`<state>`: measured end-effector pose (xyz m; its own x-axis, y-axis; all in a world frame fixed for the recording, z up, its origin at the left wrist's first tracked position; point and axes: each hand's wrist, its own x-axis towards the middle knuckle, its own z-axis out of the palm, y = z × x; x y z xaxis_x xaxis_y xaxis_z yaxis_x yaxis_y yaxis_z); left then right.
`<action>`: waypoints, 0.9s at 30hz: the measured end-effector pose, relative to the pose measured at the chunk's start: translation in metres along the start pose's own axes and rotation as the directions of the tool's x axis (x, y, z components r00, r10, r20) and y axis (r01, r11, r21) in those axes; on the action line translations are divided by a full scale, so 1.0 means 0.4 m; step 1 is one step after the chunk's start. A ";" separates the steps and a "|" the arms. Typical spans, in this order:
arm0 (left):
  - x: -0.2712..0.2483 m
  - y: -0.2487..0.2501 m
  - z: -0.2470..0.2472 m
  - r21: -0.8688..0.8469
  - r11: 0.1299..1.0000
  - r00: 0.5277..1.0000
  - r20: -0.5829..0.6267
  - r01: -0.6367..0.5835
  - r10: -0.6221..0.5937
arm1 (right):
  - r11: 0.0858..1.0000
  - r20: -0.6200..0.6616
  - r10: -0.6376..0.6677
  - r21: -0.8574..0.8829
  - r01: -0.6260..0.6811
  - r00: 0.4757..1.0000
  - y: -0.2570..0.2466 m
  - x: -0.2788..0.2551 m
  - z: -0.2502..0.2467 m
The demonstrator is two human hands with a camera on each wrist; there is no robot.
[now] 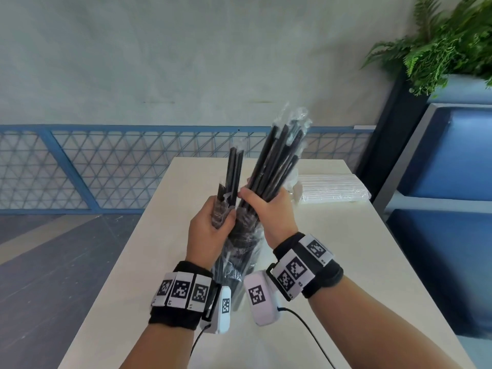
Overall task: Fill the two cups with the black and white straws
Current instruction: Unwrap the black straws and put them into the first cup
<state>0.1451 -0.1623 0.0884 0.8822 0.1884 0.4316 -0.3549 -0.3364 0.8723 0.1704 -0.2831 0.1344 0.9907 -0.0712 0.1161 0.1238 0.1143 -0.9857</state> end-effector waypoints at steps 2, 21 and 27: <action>0.005 -0.007 -0.012 0.054 0.998 1.000 0.010 -0.015 0.014 | 0.998 -0.030 -0.027 0.052 0.029 0.999 -0.027 0.013 -0.011; 0.057 -0.038 -0.096 0.430 0.902 0.986 -0.157 0.020 0.053 | 0.929 -0.340 -0.245 0.186 0.321 0.908 -0.141 0.086 -0.058; 0.068 -0.040 -0.125 0.385 0.919 0.959 -0.280 0.085 0.029 | 0.935 -0.381 -0.316 0.030 0.353 0.869 -0.127 0.114 -0.068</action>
<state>0.1592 -0.1055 0.0975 0.7493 0.4297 0.5039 -0.1324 -0.6483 0.7498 0.2078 -0.3192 0.1863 0.8000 -0.4753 0.3662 0.4676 0.1113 -0.8769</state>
